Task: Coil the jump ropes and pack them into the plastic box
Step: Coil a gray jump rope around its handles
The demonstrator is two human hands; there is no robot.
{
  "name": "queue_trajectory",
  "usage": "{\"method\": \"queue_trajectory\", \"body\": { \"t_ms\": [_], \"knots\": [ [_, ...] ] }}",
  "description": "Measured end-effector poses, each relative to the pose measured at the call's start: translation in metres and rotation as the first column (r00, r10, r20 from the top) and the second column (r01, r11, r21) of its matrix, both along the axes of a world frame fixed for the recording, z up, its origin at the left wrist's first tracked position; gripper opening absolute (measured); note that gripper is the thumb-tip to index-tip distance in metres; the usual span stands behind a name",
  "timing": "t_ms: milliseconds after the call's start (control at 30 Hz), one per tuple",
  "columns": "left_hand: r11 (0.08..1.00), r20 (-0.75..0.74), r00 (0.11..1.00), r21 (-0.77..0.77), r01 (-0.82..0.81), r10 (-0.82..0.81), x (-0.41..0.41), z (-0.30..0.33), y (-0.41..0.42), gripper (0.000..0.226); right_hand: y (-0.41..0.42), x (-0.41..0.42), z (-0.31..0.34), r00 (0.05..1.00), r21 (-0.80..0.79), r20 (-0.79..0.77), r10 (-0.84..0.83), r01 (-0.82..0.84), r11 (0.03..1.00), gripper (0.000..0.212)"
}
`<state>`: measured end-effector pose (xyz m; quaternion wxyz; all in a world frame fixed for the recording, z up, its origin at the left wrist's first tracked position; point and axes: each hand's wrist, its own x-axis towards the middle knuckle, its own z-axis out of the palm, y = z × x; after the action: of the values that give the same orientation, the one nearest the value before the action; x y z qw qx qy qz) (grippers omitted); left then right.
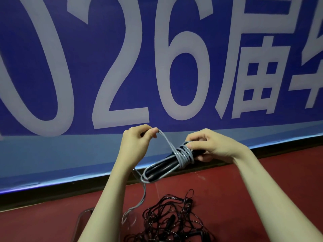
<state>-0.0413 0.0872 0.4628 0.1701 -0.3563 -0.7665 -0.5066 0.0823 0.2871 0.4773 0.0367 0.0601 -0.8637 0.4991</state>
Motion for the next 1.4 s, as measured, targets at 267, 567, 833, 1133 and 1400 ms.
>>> {"method": "queue_trajectory", "body": {
  "t_ms": [267, 567, 833, 1133, 1400],
  "knots": [
    [0.982, 0.376, 0.908, 0.037, 0.186, -0.187, -0.012, -0.021, 0.005, 0.041, -0.009, -0.006, 0.0, 0.987, -0.226, -0.161, 0.009, -0.046, 0.973, 0.021],
    [0.926, 0.585, 0.741, 0.048, 0.375, -0.33, -0.004, -0.028, 0.013, 0.038, -0.016, -0.025, -0.008, 0.924, -0.479, -0.334, -0.187, 0.004, 0.878, 0.021],
    [0.915, 0.585, 0.727, 0.067, 0.398, -0.36, 0.007, -0.019, 0.024, 0.048, -0.018, -0.036, -0.012, 0.782, -0.62, -0.377, -0.497, 0.185, 0.762, 0.02],
    [0.93, 0.225, 0.968, -0.322, 0.181, -0.11, 0.028, -0.009, 0.033, 0.043, -0.007, -0.045, -0.024, 0.637, -0.487, -0.421, -0.646, 0.442, 0.753, 0.021],
    [0.872, -0.094, 0.994, -0.482, -0.088, 0.048, 0.018, -0.003, 0.026, 0.026, -0.009, -0.031, -0.022, 0.629, -0.101, -0.566, -0.533, 0.588, 0.802, 0.019]
  ]
}}
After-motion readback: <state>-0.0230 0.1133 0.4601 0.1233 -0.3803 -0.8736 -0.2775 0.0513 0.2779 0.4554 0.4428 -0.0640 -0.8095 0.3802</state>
